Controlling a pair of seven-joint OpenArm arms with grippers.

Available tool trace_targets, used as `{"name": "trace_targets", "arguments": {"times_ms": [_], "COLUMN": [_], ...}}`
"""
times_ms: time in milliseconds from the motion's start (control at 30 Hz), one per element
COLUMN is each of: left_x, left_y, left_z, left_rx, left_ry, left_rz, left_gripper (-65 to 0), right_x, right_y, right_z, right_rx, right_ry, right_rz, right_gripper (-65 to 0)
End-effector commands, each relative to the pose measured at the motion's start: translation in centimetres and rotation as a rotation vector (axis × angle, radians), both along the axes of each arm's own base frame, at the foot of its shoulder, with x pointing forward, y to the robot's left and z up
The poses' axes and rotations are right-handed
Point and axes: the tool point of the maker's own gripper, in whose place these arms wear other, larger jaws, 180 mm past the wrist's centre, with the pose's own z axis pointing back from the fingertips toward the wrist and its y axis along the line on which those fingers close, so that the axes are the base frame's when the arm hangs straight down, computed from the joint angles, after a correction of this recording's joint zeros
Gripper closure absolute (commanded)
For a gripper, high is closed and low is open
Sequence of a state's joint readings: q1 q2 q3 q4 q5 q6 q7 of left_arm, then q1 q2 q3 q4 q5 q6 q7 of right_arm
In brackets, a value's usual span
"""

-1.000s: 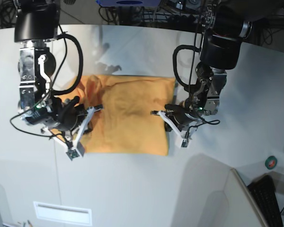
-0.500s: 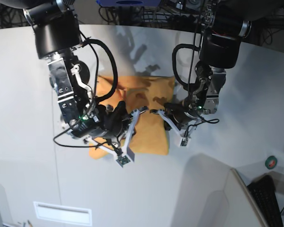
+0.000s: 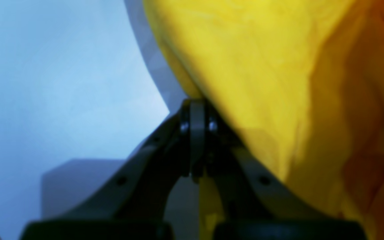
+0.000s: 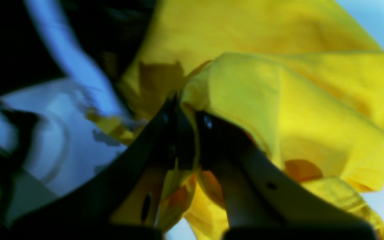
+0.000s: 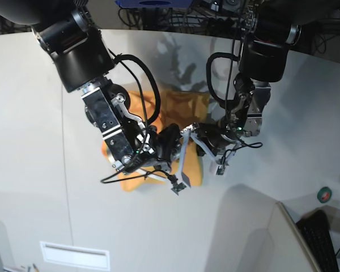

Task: Layout the t-shirt on the table in an organized manner, then fold the t-shirt properly
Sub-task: 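Grasp the other strip end with the right gripper and fold it over, then lower the folded end onto the shirt with the right gripper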

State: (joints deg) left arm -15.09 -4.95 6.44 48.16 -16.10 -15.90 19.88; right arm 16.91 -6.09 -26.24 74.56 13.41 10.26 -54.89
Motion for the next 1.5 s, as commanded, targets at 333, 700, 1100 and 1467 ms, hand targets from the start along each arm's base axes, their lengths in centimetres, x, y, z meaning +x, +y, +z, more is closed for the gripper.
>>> {"name": "trace_targets", "arguments": {"times_ms": [333,700,1100,1467], "left_x": [1.1,1.4,-4.8,-14.0], "left_y": [-0.1,-0.1,17.4,30.6], "left_z": [1.2,1.9,8.4,8.7], "left_rx": [-0.013,-0.02,0.165,0.236], "left_ry": [-0.045,-0.062,-0.141,-0.086], "left_rz": [0.001,0.006,0.291,0.516], "left_gripper": [0.0,0.0,0.0,0.0], "right_x": [3.1,3.0,2.6,3.9], "right_y": [1.3,2.8,3.0,-3.2], "right_z": [0.7,1.7,1.5,14.4], "right_rx": [0.018,0.118,0.122,0.228], "right_ry": [-0.027,-0.001,0.004,-0.321], "right_rz": [-0.001,-0.003,0.0,-0.157], "right_gripper": [0.0,-13.1,-37.8,0.0]}}
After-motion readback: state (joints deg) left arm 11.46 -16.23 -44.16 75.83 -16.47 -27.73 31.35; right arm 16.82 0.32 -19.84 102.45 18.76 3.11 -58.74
